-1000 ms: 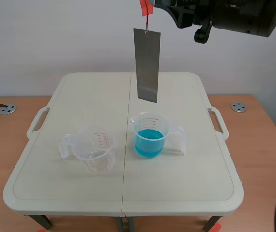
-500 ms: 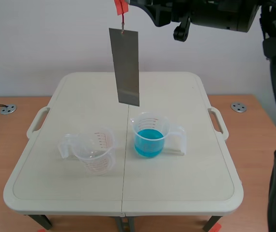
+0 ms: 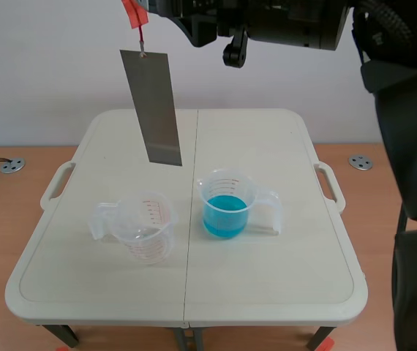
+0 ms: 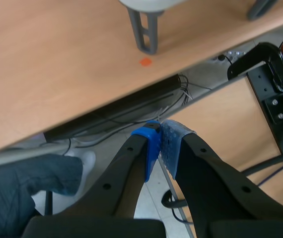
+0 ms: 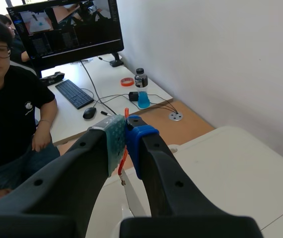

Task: Hold the metal plate by the orange handle, dip it into the blue solution, take it out and point at it, then put the plate back in the beaker on the left.
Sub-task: 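Put the plate into the left beaker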

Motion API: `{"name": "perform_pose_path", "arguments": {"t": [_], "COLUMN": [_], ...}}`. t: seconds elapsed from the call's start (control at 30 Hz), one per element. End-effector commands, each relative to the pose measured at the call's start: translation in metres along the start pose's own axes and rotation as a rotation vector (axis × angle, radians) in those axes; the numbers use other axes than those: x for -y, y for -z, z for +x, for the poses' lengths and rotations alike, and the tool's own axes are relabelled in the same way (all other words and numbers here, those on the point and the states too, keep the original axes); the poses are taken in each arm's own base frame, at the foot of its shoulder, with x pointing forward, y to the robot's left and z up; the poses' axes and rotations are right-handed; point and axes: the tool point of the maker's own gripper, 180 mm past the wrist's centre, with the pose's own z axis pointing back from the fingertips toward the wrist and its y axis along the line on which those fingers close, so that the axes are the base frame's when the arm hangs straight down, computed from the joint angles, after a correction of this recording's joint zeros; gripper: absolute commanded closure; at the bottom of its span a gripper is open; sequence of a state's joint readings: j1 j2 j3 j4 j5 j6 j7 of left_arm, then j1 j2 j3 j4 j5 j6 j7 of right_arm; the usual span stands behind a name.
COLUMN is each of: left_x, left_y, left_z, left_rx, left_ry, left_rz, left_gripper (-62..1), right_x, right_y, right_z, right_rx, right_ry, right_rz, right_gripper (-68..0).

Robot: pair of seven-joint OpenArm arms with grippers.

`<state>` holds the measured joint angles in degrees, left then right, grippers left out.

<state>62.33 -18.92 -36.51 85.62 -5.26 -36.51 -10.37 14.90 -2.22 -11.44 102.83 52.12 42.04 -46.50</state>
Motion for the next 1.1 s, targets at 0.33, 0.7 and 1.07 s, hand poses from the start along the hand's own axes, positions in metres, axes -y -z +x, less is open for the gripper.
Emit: {"name": "perform_pose_path", "arguments": {"t": [0.33,0.7,1.07], "left_x": [0.068,0.073,0.073], "left_y": [0.018,0.019,0.019], "left_z": [-0.019,-0.021,-0.021], "left_rx": [-0.053,-0.065,-0.066], "left_ry": [0.008,0.023,0.023], "left_rz": [-0.166,-0.181,-0.181], "left_gripper": [-1.5,-1.5,-1.5], "right_x": [-0.029,-0.046,-0.050], "right_y": [0.017,0.026,0.033], "right_z": [0.024,0.020,0.014], "right_rx": [0.078,0.063,0.060], "right_ry": [-0.031,-0.038,-0.015], "right_rz": [0.098,0.149,0.170], "right_gripper": [-1.5,-1.5,-1.5]}}
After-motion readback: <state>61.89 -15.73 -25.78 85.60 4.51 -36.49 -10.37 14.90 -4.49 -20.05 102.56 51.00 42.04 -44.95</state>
